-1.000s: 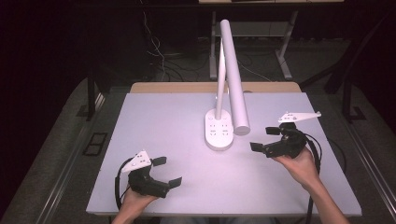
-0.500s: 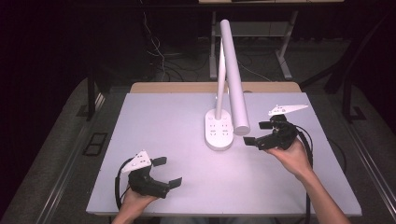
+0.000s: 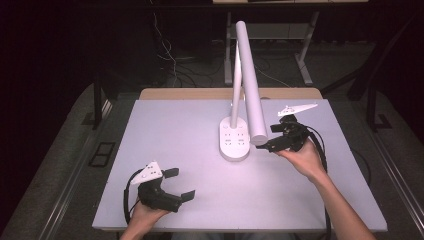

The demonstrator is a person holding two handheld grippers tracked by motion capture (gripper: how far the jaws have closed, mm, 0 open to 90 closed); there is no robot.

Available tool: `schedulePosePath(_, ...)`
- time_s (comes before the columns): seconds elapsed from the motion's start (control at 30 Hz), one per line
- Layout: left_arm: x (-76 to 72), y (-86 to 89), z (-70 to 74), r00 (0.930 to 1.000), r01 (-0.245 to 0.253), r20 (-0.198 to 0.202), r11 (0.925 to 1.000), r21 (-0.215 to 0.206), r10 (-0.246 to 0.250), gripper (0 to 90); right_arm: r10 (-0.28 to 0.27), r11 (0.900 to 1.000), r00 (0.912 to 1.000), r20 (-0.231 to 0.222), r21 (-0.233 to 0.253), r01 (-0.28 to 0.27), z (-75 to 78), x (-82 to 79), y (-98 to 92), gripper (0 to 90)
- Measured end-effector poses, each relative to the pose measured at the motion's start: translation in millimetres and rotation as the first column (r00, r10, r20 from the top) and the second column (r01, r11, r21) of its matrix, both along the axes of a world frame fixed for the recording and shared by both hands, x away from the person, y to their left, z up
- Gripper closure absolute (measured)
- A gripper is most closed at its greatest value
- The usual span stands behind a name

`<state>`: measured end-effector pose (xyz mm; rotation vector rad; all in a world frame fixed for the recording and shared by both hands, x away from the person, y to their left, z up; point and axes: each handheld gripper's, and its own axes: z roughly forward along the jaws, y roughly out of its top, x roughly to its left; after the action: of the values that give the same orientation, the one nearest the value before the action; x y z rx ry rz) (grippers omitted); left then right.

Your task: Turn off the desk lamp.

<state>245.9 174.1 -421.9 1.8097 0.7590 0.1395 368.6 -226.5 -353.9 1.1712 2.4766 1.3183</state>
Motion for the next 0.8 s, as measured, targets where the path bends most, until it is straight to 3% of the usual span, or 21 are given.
schedulePosePath(0.8,0.7,0.7,0.1,1.0000,0.000,0.000,1.0000,-0.002,0.000,0.0,-0.022,0.999,0.9990,-0.038,-0.029,0.021,-2.2,46.9,19.1,0.8)
